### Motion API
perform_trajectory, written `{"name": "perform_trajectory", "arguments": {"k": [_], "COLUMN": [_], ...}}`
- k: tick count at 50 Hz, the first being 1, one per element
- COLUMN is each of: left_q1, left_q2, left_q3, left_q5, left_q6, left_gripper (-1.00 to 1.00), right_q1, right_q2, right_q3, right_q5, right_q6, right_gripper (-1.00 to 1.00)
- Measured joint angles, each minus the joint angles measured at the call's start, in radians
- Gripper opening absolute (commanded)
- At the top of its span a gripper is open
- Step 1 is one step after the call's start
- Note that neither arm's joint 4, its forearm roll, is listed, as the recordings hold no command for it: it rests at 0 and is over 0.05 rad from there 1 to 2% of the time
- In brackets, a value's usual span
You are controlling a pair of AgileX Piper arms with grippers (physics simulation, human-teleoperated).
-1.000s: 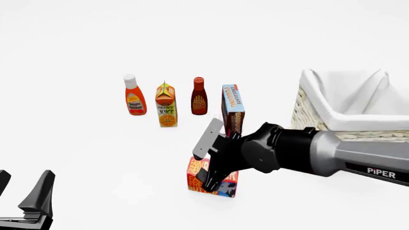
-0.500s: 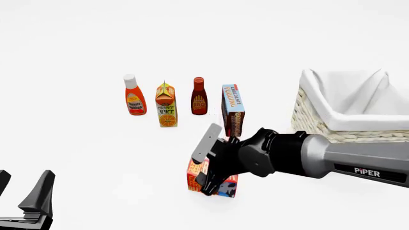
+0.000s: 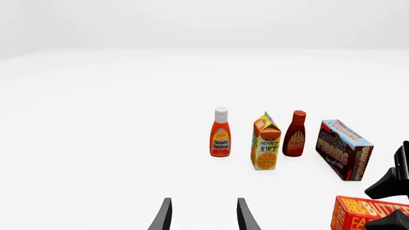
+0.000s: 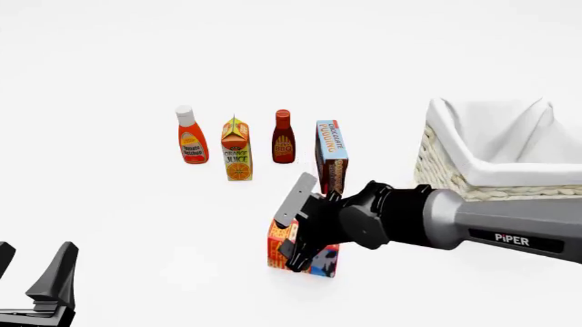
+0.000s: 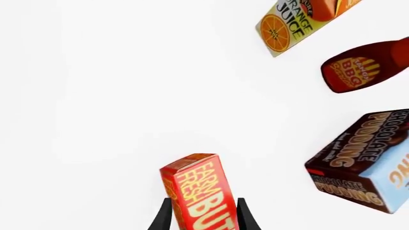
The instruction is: Pick the butter and place it in the basket.
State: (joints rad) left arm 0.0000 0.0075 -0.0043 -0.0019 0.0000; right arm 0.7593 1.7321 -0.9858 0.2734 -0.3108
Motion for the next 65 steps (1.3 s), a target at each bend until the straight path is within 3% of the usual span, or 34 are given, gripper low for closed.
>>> {"name": "perform_trajectory", "arguments": {"k": [49, 65], "left_q1": [0.000, 0.000], "left_q2": [0.000, 0.000], "left_q3": [0.000, 0.000], "left_q5": [0.000, 0.000], "left_q6": [0.000, 0.000], "left_gripper": [1.00, 1.00], "right_q1": [-0.004, 0.001], "right_q2": [-0.025, -0.006], "right_q3": [0.018, 0.024], "right_q5": [0.038, 0.006], "right_q6": [-0.027, -0.035], "right_gripper": [1.00, 1.00]}}
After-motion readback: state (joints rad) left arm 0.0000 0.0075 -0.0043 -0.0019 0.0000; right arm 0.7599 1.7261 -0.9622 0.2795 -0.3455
